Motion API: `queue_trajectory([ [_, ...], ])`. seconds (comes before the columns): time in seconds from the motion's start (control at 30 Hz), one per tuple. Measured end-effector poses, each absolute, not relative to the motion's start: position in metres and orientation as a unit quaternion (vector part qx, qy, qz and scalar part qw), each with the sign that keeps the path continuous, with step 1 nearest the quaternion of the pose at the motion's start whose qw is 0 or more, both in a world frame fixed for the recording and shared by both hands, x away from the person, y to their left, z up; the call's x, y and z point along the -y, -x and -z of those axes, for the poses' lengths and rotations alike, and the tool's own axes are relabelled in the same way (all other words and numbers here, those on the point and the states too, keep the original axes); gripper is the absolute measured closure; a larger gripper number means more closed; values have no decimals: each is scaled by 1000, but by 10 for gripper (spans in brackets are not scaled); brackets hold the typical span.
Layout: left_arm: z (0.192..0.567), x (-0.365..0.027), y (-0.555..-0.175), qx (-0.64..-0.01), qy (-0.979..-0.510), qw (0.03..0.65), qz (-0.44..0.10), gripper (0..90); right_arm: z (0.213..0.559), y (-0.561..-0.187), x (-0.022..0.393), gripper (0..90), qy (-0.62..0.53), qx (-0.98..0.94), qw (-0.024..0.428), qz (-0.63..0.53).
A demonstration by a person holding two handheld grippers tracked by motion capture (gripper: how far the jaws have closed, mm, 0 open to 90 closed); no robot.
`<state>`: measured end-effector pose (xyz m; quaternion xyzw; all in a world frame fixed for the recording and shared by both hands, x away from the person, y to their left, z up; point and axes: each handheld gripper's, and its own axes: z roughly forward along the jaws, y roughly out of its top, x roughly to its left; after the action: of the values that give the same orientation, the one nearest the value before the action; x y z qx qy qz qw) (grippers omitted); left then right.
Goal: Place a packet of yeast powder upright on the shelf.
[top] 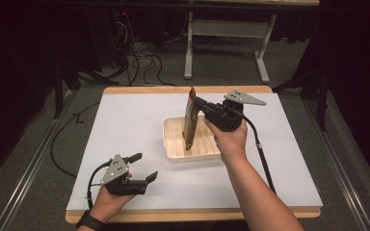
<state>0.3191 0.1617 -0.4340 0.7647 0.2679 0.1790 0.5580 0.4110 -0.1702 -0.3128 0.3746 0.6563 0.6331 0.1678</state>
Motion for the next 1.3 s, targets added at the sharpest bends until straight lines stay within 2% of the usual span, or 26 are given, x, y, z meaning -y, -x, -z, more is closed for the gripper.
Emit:
queue_trajectory([
  [0.63,435,-160,-320,-265,-768,555,-177,168,322,-433,169,890,-398,-648,167,-627],
  [1.3,436,-160,-321,-263,-768,556,-180,168,352,-439,156,890,-401,-682,167,-589],
])
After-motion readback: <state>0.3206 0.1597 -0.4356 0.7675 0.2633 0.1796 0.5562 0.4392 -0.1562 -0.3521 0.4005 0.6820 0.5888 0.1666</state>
